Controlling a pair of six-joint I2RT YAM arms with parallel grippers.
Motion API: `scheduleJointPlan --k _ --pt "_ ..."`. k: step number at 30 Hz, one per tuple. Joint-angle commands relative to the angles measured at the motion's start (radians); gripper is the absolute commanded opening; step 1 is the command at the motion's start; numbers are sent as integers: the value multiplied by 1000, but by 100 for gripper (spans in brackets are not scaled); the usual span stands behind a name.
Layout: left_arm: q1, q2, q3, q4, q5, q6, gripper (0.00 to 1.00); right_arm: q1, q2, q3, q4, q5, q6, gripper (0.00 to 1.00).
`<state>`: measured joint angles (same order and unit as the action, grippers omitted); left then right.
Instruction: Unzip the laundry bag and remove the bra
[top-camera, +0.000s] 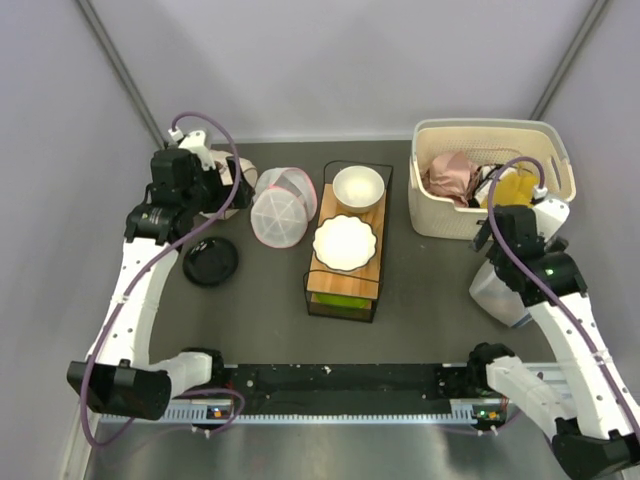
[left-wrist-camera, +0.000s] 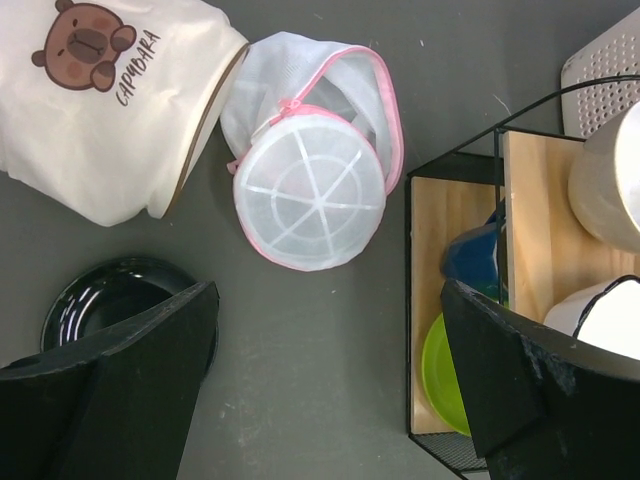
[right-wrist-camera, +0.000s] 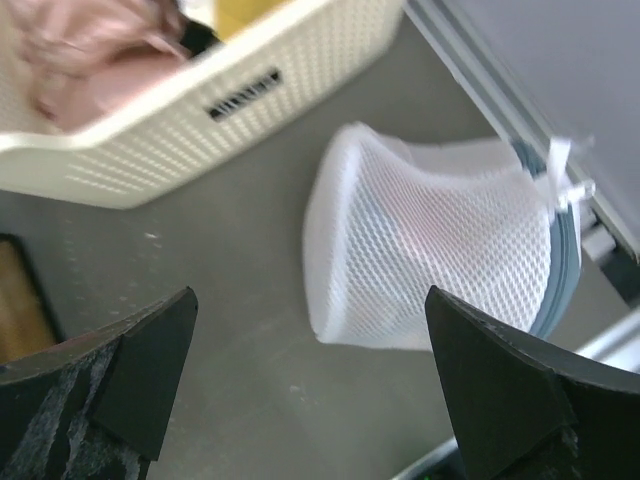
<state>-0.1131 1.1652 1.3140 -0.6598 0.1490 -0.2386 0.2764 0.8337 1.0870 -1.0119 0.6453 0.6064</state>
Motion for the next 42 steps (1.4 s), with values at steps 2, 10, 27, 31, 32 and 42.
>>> scheduleJointPlan --k 2,10,27,31,32,42 --pt "-7 17 50 51 46 -24 99 -54 76 -113 -65 22 165 95" --pt "-23 56 73 40 58 -42 98 -60 165 -167 88 45 55 12" --pt "-54 82 162 32 95 -93 98 33 143 -9 180 -313 3 9" --pt "-63 83 175 14 64 -77 98 64 185 13 230 -424 -26 81" --pt "-63 80 176 11 55 -73 98 63 174 20 223 -362 -54 84" --pt "-66 59 179 2 37 -73 98 -431 15 -84 179 -587 -131 82"
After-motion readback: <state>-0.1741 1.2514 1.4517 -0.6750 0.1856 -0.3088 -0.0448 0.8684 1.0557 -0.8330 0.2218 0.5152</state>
